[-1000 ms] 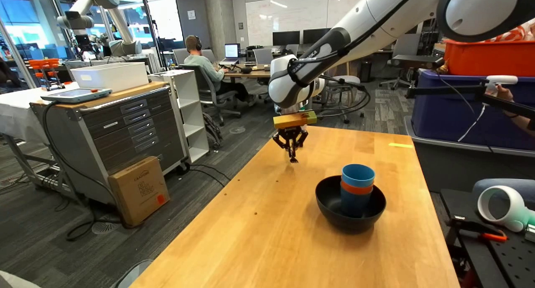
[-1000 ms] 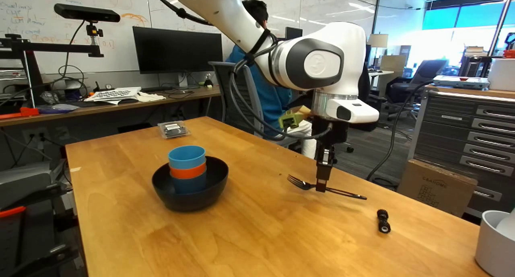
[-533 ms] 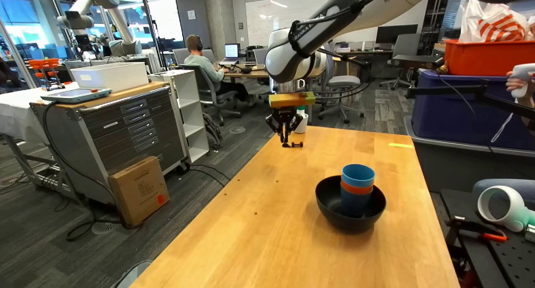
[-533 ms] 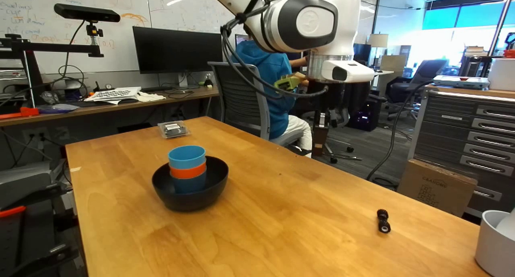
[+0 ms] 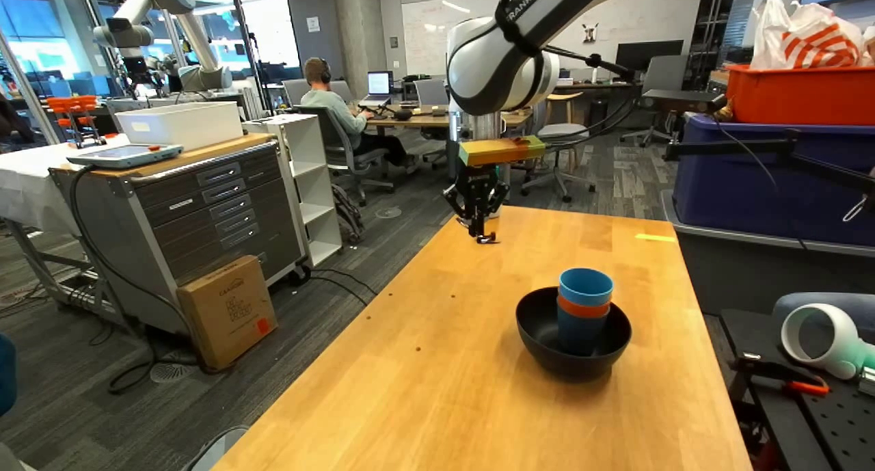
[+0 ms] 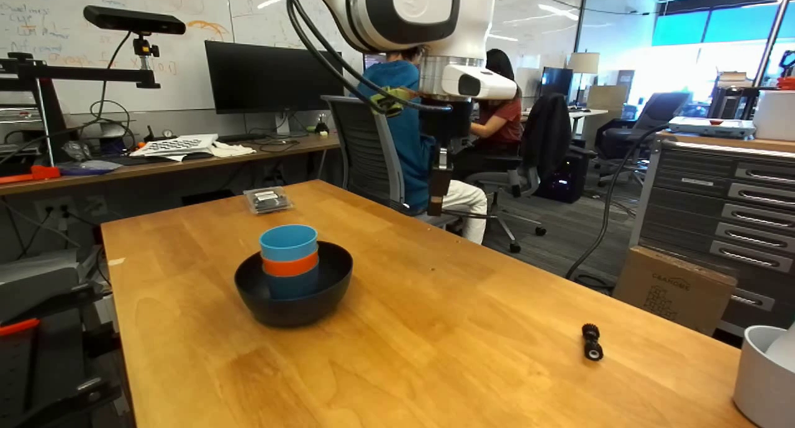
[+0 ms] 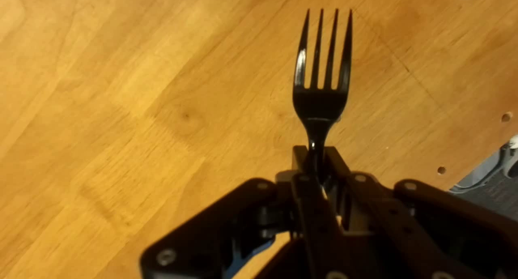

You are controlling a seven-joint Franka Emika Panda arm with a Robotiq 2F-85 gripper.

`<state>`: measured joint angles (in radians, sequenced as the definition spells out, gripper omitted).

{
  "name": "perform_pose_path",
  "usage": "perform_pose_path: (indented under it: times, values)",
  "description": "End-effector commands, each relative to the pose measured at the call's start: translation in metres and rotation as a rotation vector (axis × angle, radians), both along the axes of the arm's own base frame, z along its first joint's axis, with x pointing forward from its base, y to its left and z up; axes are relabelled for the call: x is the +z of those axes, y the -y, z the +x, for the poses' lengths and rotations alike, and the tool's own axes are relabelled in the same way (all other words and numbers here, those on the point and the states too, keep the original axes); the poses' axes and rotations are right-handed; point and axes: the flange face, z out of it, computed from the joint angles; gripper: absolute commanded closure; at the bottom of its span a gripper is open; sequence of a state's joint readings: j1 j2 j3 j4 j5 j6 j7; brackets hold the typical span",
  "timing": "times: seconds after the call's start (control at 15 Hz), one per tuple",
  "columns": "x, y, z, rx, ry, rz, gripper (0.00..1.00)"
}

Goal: Stack the three cups and put the in the bowl, then pick the fork and put it in the cups

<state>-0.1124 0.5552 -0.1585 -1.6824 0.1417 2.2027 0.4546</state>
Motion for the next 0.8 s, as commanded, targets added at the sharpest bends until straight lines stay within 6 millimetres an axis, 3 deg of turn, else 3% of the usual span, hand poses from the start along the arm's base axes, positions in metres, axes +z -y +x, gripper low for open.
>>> perform_pose_path:
  times: [0.0,0.4,0.73]
  values:
    - [0.028,-0.026,-0.044,0.111,0.074,0.001,0.97]
    - [0.025,-0.058,-0.109,0.257,0.143,-0.023,0.97]
    - [0.009,-0.063,-0.150,0.295,0.193,-0.049,0.97]
